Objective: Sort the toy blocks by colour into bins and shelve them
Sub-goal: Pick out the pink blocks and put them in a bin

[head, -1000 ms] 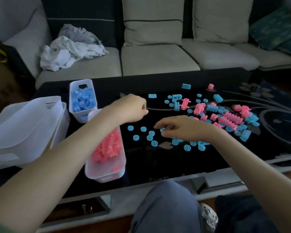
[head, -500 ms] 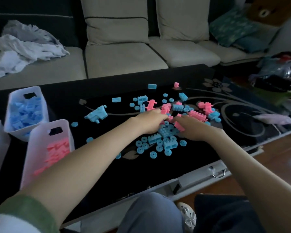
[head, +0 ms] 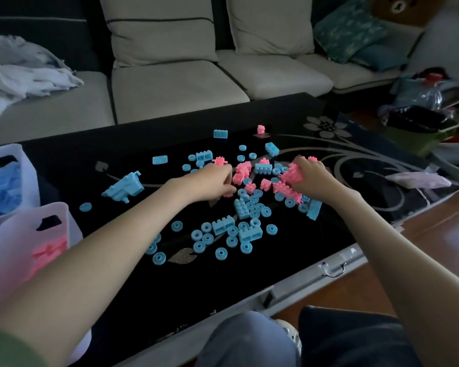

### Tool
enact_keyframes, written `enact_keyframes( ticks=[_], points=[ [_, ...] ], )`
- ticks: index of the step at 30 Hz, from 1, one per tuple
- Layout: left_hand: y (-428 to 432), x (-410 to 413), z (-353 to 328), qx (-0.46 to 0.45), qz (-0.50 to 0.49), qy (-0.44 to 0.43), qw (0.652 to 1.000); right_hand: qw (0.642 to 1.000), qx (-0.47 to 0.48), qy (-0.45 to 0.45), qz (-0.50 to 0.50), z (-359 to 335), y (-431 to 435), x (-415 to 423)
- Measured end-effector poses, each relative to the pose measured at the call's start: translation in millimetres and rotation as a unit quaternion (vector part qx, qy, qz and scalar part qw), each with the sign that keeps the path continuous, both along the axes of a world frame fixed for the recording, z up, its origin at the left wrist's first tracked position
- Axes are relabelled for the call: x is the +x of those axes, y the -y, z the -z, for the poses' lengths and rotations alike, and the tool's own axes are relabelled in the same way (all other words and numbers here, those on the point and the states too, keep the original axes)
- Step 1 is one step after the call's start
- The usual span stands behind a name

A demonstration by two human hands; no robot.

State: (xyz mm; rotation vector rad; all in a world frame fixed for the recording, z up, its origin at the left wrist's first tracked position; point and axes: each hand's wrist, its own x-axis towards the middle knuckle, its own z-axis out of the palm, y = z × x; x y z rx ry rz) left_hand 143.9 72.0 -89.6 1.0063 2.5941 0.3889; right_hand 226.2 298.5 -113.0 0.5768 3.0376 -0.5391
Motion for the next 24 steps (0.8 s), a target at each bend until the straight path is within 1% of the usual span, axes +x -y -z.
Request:
enact_keyframes(
  ticks=[2,5,7,8,10,12,14,16,18,21,24],
  points=[
    [-1,-4,-4,0.031,-0.030,-0.013,0.999,0.999,0.033,0.013,0.018,0,1,-2],
    [-7,-3,-6,0.067,-0.074,-0.010,0.995,0.998,0.042,0.027,0.038,3,4,-2],
    [-16,0,-3,0.068,-0.095,-0.020,0.993,0.998,0.060,-0.013,0.011,5,2,-2],
    [-20,1,0,0.074,-0.105,-0.028,0.991,0.997,0.055,-0.049,-0.006,5,1,-2],
    [-28,1,6,0.096,-0.130,-0.036,0.986,0.994,0.005,-0.108,-0.025,-5,4,-4],
    [-36,0,10,0.111,-0.149,-0.026,0.982,0.990,-0.023,-0.134,-0.048,-17,10,-5],
    [-42,-1,13,0.093,-0.144,-0.022,0.985,0.991,0.000,-0.104,-0.080,-24,17,-3],
    [-47,0,17,0.067,-0.139,-0.025,0.988,0.994,0.021,-0.033,-0.100,-24,22,2],
    [-51,2,20,0.053,-0.137,-0.021,0.989,0.995,0.005,0.023,-0.098,-20,23,6],
    [-54,0,24,0.054,-0.129,-0.020,0.990,0.995,-0.032,0.052,-0.074,-20,22,6],
    [-56,-2,22,0.041,-0.117,0.010,0.992,0.992,0.002,0.073,-0.102,-22,25,3]
  ],
)
